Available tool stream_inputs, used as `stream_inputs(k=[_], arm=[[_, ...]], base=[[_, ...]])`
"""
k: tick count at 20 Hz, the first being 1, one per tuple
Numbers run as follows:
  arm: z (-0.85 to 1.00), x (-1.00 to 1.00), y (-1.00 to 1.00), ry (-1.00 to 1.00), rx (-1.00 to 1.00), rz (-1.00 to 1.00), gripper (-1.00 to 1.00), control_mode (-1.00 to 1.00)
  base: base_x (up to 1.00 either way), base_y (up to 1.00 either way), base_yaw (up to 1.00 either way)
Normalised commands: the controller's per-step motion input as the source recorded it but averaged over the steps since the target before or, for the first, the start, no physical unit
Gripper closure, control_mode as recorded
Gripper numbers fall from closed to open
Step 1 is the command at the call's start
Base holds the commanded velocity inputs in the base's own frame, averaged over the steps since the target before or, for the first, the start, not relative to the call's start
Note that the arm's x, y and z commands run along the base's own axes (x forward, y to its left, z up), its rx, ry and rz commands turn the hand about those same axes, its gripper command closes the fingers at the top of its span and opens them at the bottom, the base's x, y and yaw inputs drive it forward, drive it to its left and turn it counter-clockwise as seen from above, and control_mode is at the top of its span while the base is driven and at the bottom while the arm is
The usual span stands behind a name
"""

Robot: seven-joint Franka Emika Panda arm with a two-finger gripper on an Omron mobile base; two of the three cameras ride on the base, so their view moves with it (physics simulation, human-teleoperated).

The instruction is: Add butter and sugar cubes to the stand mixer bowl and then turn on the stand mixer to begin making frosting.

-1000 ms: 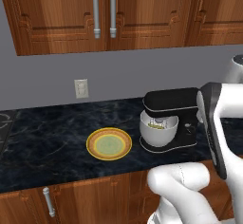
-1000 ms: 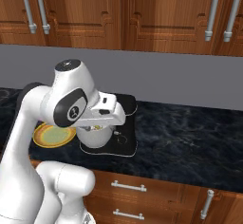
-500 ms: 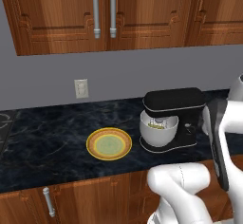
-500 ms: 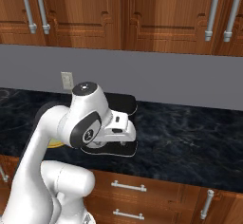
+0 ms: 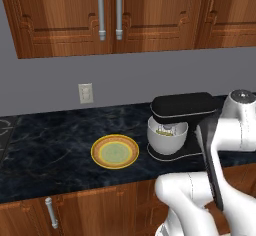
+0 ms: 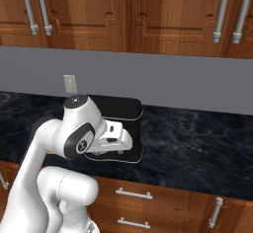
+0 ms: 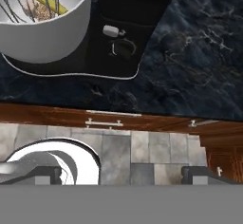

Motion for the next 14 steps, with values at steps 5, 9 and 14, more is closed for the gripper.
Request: stream_inputs(k=[5, 9, 14], arm=[[-0.22, 0.46, 0.00, 0.00, -0.04, 0.00, -1.00, -1.00], [-0.09, 0.29, 0.00, -0.09, -0.01, 0.00, -1.00, -1.00], [-0.18, 0.26, 0.00, -0.11, -0.02, 0.00, -1.00, -1.00]], base=[[0.00, 0.00, 0.00], [0.00, 0.00, 0.00], [0.00, 0.00, 0.00]])
